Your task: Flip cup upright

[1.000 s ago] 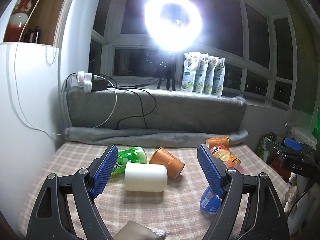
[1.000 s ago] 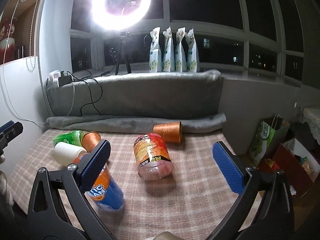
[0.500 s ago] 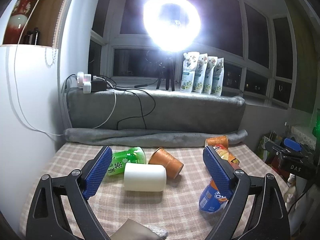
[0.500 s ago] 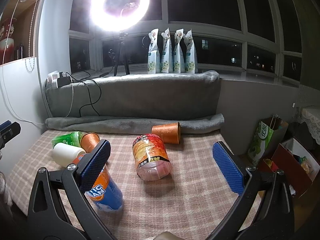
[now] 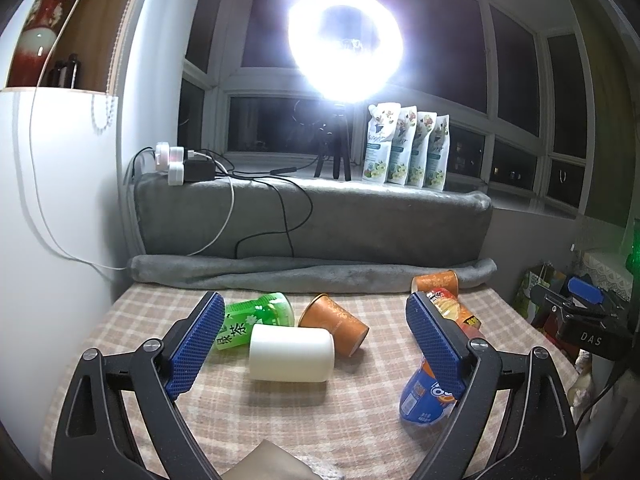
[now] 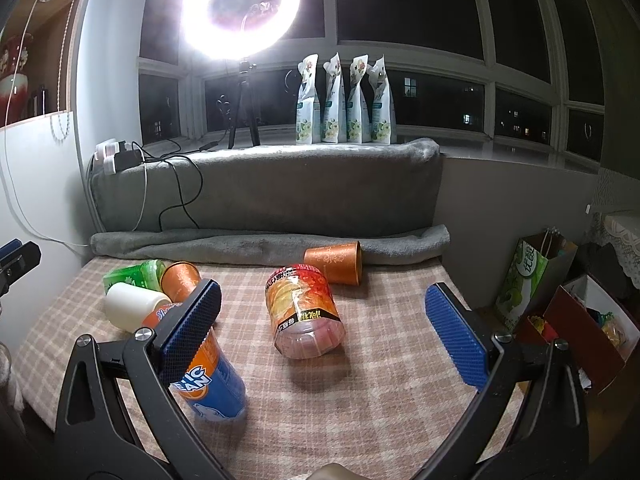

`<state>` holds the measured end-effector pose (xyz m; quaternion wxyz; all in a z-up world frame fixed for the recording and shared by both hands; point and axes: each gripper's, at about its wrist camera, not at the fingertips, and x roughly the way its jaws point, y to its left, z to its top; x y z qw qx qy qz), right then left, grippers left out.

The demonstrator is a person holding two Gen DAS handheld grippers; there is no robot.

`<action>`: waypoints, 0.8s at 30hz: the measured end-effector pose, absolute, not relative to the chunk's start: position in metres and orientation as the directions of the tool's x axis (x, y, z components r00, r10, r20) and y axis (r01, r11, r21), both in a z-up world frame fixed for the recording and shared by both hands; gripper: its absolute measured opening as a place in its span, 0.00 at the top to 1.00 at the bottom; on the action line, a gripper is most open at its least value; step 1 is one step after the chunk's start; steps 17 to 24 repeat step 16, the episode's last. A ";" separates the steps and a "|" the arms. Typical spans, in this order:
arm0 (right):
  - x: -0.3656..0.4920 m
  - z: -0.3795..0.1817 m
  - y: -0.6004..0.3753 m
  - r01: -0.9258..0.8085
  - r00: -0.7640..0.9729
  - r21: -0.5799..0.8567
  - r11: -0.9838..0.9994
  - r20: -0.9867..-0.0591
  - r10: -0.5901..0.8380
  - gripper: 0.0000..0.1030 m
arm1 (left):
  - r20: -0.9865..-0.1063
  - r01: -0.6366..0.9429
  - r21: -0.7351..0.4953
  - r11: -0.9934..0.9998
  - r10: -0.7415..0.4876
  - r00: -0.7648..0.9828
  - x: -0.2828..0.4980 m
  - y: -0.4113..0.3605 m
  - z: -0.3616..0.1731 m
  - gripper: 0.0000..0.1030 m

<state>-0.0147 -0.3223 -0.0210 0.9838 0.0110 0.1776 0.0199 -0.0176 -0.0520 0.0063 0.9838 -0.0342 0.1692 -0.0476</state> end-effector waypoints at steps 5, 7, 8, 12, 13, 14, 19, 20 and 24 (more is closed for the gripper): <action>-0.015 -0.022 -0.322 -0.033 0.936 0.029 0.999 -0.349 0.041 0.00 | -0.331 0.081 -0.084 0.993 -0.105 0.938 -0.017 -0.051 0.006 0.10; -0.015 -0.023 -0.322 -0.033 0.936 0.028 0.999 -0.350 0.041 0.00 | -0.331 0.082 -0.084 0.993 -0.106 0.938 -0.017 -0.051 0.006 0.10; -0.015 -0.023 -0.322 -0.032 0.936 0.028 0.999 -0.350 0.040 0.00 | -0.330 0.081 -0.084 0.993 -0.105 0.938 -0.017 -0.051 0.006 0.10; -0.015 -0.022 -0.322 -0.034 0.936 0.028 0.999 -0.350 0.042 0.00 | -0.322 0.078 -0.077 0.994 -0.098 0.942 -0.018 -0.050 0.005 0.10; -0.015 -0.023 -0.322 -0.034 0.936 0.028 0.999 -0.351 0.042 0.00 | -0.320 0.078 -0.077 0.994 -0.099 0.942 -0.018 -0.050 0.005 0.10; -0.015 -0.023 -0.322 -0.033 0.936 0.026 0.999 -0.350 0.040 0.00 | -0.313 0.075 -0.071 0.995 -0.093 0.945 -0.019 -0.051 0.005 0.10; -0.015 -0.026 -0.322 -0.034 0.934 0.023 0.999 -0.355 0.040 0.00 | -0.306 0.069 -0.064 0.996 -0.085 0.948 -0.020 -0.051 0.005 0.10; -0.015 -0.026 -0.322 -0.034 0.934 0.023 0.999 -0.355 0.040 0.00 | -0.306 0.069 -0.064 0.996 -0.085 0.948 -0.020 -0.051 0.005 0.10; -0.015 -0.026 -0.322 -0.034 0.934 0.023 0.999 -0.355 0.040 0.00 | -0.306 0.069 -0.064 0.996 -0.085 0.948 -0.020 -0.051 0.005 0.10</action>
